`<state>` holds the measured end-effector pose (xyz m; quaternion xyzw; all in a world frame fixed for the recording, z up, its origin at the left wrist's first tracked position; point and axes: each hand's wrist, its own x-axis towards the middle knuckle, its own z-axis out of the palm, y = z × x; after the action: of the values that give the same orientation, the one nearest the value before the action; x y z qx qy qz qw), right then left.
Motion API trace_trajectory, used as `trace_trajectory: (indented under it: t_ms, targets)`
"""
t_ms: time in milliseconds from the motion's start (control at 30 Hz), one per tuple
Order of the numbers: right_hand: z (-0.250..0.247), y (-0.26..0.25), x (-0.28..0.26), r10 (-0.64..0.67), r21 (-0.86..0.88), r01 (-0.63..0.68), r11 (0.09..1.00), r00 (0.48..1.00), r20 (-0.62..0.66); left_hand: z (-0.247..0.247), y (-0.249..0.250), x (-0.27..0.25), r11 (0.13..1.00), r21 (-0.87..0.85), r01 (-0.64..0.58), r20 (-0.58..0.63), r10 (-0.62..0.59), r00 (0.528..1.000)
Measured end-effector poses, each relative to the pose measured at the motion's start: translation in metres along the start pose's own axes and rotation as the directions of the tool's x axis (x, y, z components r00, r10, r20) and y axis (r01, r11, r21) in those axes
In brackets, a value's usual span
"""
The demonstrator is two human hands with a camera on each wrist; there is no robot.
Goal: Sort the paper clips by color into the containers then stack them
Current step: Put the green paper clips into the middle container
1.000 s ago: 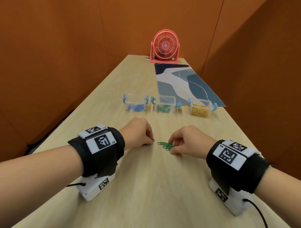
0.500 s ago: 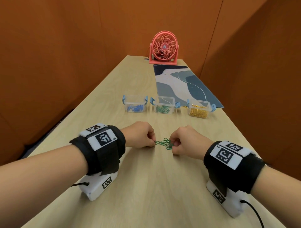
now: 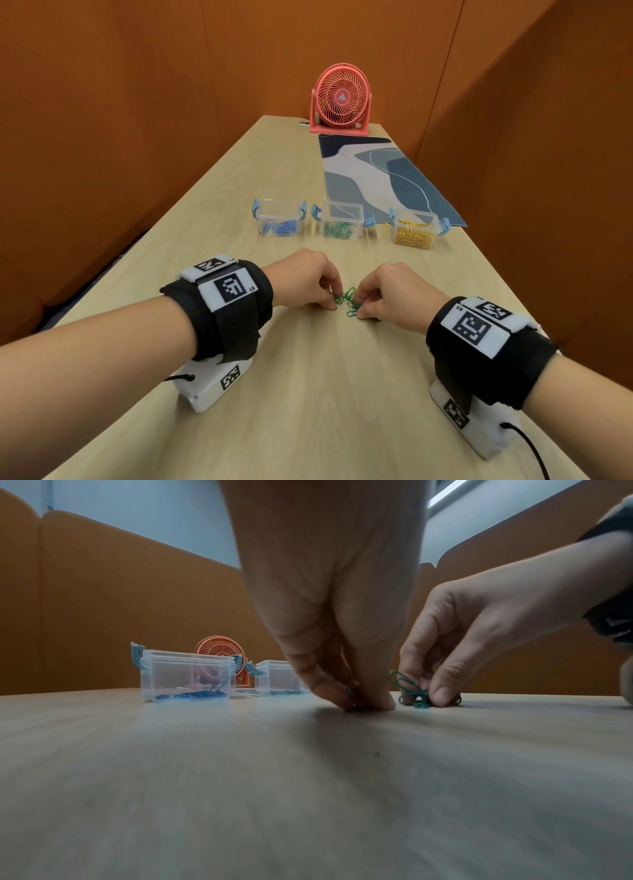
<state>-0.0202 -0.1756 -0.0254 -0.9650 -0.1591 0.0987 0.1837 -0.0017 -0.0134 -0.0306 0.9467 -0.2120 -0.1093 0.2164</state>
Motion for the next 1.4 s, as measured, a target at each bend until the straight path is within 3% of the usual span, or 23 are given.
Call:
trace_trajectory:
  t_ms: [400, 600, 800, 1000, 1400]
  targets:
    - [0.008, 0.001, 0.003, 0.024, -0.162, -0.003, 0.987, 0.992, 0.126, 0.002, -0.003, 0.001, 1.000, 0.019, 0.007, 0.002, -0.007, 1.000]
    - [0.008, 0.002, 0.002, 0.017, -0.184, 0.005, 0.983, 0.993, 0.114, 0.003, -0.005, 0.002, 0.999, 0.001, 0.043, 0.046, -0.043, 0.998]
    - [0.002, 0.008, 0.005, 0.024, -0.024, -0.022, 0.999, 0.996, 0.084, -0.011, -0.017, 0.004, 0.975, -0.187, 0.120, 0.019, -0.119, 0.993]
    - [-0.013, 0.026, 0.016, 0.178, 0.223, -0.175, 0.959, 0.984, 0.006, -0.015, -0.012, 0.010, 0.901, -0.404, 0.159, 0.014, -0.167, 0.986]
    - [-0.054, 0.030, 0.076, 0.167, 0.223, -0.120, 0.967, 0.964, -0.207, 0.000, 0.018, 0.045, 0.955, -0.154, 0.255, 0.209, -0.221, 0.953]
